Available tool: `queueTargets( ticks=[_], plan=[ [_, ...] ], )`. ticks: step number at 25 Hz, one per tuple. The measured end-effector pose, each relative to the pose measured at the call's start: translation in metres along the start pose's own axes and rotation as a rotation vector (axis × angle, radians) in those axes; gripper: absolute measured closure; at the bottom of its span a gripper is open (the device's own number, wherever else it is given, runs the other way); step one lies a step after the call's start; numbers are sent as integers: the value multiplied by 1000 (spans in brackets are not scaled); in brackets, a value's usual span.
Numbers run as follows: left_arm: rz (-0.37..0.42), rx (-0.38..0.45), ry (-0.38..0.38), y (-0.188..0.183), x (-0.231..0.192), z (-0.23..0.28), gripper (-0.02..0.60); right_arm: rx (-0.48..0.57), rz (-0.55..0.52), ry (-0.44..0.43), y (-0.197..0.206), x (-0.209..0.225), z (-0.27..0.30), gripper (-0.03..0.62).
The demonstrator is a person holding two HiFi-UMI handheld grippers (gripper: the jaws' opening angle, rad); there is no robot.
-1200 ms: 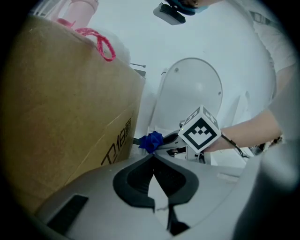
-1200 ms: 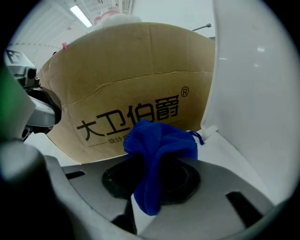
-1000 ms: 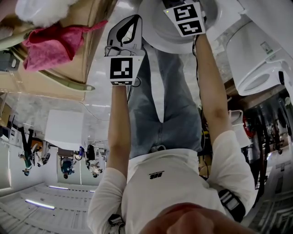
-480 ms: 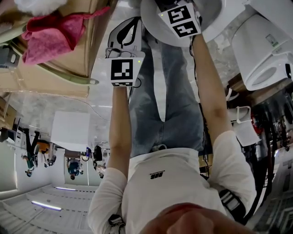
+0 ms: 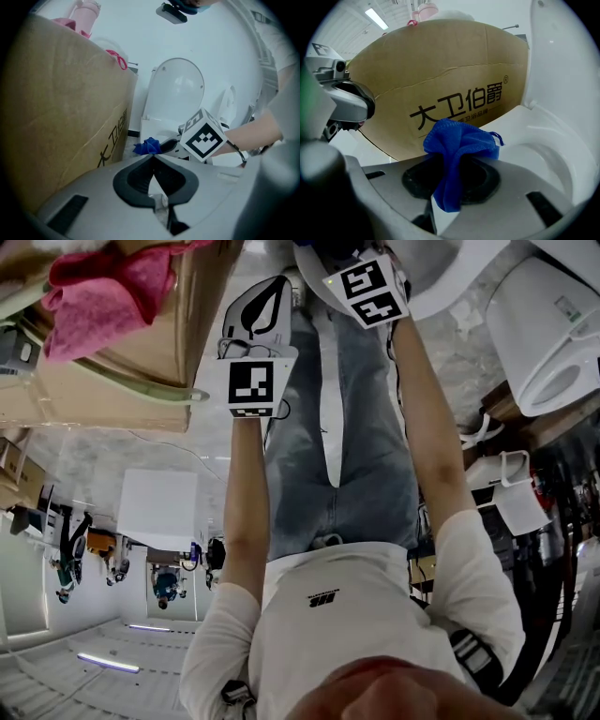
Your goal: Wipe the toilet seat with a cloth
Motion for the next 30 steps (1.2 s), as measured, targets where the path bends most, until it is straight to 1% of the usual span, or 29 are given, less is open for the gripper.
queueTargets(
  ticks=[8, 15, 24, 30],
  plan=[
    [37, -25, 25, 10, 2, -7, 572, 3, 58, 2, 22, -20, -8, 507],
    [64, -42, 44, 17, 3, -9, 574, -31, 51, 8, 38, -39, -15, 507],
    [97, -60, 57, 22, 8, -13, 572, -42, 79, 10, 66, -61, -29, 507],
    [130, -75, 80, 26, 17, -13, 572, -48, 100, 21, 83, -71, -39, 507]
  ],
)
Point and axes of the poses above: the fingertips, and each gripper's own axes: z forward along the fingers, x to its right, y out of its underside, the point moved 7 cm from there along -z, backward along the fingers, and after that the axes turned 5 degrees about -x, right-handed, at the moved point
